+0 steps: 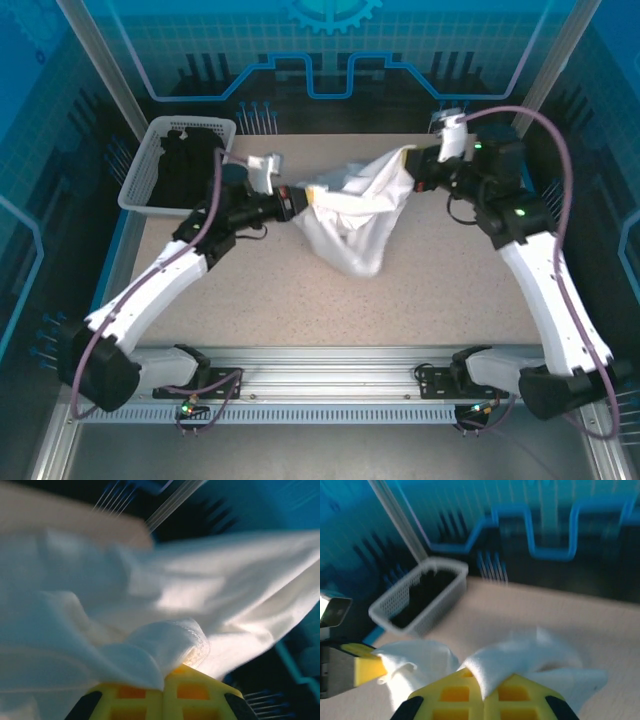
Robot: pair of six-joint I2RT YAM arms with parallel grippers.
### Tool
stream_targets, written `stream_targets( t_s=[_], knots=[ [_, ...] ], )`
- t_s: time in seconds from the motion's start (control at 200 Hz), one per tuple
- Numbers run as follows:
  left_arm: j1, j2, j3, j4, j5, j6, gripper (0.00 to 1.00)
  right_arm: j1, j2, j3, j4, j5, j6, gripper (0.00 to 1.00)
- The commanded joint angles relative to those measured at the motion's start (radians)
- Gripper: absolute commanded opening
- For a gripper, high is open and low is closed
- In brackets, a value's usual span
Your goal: Fold the inside-out t-shirt
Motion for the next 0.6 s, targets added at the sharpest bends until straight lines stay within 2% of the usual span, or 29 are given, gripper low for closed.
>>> stream_targets(
  t_s=[0.0,0.12,0.215,0.295,0.34,0.44,0.525,0.595],
  knots=[
    [0.061,-0.014,0.052,-0.026,0.019,-0.046,0.0,0.008,0.088,0.061,-0.112,0.112,-0.055,0.02],
    [0.116,0.001,0.019,-0.029,-0.008,-0.062,0.0,0.01,0.214,0.115,-0.111,0.132,-0.063,0.04],
    [0.138,0.016,-0.046,-0.031,-0.016,-0.061,0.0,0.02,0.33,0.13,-0.107,0.145,-0.06,0.11],
    [0.147,0.017,-0.115,-0.026,-0.021,-0.052,0.0,0.036,0.426,0.103,-0.095,0.156,-0.067,0.3],
    [0.148,0.013,-0.158,-0.026,-0.024,-0.044,0.0,0.042,0.464,0.088,-0.118,0.147,-0.075,0.36],
    [0.148,0.007,-0.231,-0.022,-0.017,-0.037,0.0,0.07,0.418,-0.09,-0.083,0.135,-0.077,0.5],
    [0.149,-0.001,-0.271,-0.021,-0.01,-0.033,0.0,0.105,0.332,-0.27,-0.066,0.075,-0.049,0.56],
    [0.149,-0.007,-0.286,-0.021,-0.008,-0.029,0.0,0.155,0.274,-0.398,-0.065,0.071,-0.01,0.57]
  ],
)
